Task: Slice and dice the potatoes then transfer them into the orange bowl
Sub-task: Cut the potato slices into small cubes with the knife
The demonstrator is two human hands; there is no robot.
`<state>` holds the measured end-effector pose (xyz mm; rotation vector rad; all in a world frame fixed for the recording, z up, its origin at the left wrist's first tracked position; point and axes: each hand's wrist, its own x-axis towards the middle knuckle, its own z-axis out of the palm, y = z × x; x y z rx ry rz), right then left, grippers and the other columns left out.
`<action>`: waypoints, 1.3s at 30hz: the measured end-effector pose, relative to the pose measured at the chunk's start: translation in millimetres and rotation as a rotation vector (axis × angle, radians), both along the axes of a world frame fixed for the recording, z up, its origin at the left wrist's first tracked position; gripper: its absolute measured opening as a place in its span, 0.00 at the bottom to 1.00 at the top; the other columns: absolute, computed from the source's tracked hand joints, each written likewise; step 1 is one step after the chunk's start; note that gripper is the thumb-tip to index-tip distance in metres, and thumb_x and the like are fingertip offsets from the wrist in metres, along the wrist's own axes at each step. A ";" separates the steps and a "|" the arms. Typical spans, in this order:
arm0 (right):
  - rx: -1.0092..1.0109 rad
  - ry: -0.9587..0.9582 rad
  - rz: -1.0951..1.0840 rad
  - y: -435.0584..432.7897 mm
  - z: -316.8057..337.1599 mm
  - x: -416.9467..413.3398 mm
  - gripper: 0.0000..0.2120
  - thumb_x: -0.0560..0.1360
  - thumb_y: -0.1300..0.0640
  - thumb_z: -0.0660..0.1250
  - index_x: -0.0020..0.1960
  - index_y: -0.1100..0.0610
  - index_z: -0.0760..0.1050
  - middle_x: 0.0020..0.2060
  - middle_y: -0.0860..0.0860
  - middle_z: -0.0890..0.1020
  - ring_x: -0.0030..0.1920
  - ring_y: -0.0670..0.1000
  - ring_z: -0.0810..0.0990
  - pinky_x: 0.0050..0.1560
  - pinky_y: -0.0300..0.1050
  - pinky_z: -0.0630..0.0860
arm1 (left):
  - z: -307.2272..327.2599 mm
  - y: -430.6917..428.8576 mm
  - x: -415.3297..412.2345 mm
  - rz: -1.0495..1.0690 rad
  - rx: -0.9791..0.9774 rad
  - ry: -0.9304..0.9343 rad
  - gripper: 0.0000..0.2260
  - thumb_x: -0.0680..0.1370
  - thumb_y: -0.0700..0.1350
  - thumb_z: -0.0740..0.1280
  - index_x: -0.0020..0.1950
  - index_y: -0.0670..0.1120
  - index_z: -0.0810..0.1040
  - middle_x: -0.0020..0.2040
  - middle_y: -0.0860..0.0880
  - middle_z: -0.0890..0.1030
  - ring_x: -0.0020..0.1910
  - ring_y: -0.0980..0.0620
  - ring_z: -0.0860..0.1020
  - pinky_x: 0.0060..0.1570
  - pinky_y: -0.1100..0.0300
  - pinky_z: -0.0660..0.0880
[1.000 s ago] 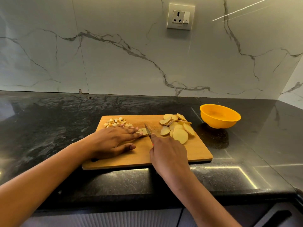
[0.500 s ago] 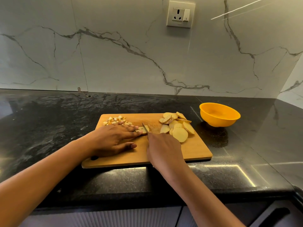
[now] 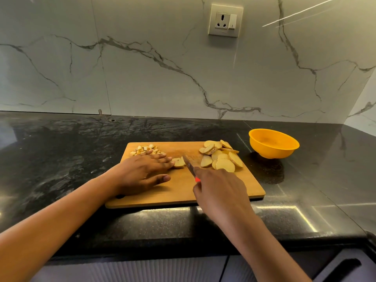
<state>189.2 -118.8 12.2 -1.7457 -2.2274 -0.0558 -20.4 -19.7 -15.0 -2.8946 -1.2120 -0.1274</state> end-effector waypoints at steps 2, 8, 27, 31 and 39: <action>0.014 0.010 -0.014 9.2 -3.5 -7.5 0.19 0.81 0.51 0.57 0.71 0.48 0.66 0.53 0.48 0.79 0.50 0.50 0.77 0.41 0.42 0.71 | -0.6 0.3 -0.4 0.004 0.007 -0.005 0.38 0.67 0.75 0.32 0.71 0.60 0.50 0.72 0.63 0.54 0.71 0.67 0.47 0.65 0.71 0.35; 0.020 -0.031 -0.002 19.8 -9.7 -14.9 0.16 0.81 0.53 0.57 0.67 0.51 0.71 0.53 0.50 0.79 0.51 0.52 0.77 0.41 0.43 0.69 | -1.6 1.4 0.0 -0.001 0.008 -0.005 0.39 0.67 0.75 0.31 0.72 0.59 0.51 0.72 0.63 0.55 0.71 0.67 0.47 0.67 0.69 0.35; -0.041 -0.074 0.045 -20.2 2.9 -2.1 0.16 0.81 0.51 0.57 0.68 0.49 0.70 0.50 0.49 0.78 0.46 0.49 0.74 0.41 0.42 0.71 | -2.4 0.8 -2.5 0.034 -0.004 -0.045 0.44 0.64 0.77 0.31 0.73 0.57 0.56 0.72 0.62 0.56 0.72 0.66 0.48 0.69 0.64 0.36; 0.019 0.000 0.006 -8.2 4.1 -11.4 0.18 0.81 0.51 0.57 0.70 0.49 0.67 0.51 0.48 0.80 0.44 0.48 0.75 0.40 0.41 0.72 | -2.4 -1.7 -3.5 0.045 0.021 -0.041 0.45 0.65 0.76 0.31 0.74 0.57 0.59 0.73 0.61 0.59 0.72 0.66 0.49 0.70 0.62 0.39; -0.033 -0.066 -0.031 13.7 -7.0 -32.8 0.13 0.81 0.54 0.58 0.63 0.54 0.73 0.49 0.51 0.80 0.43 0.50 0.73 0.39 0.43 0.66 | -2.8 -2.4 -2.5 0.062 0.034 -0.016 0.45 0.64 0.76 0.29 0.74 0.58 0.56 0.74 0.61 0.58 0.70 0.67 0.50 0.70 0.63 0.39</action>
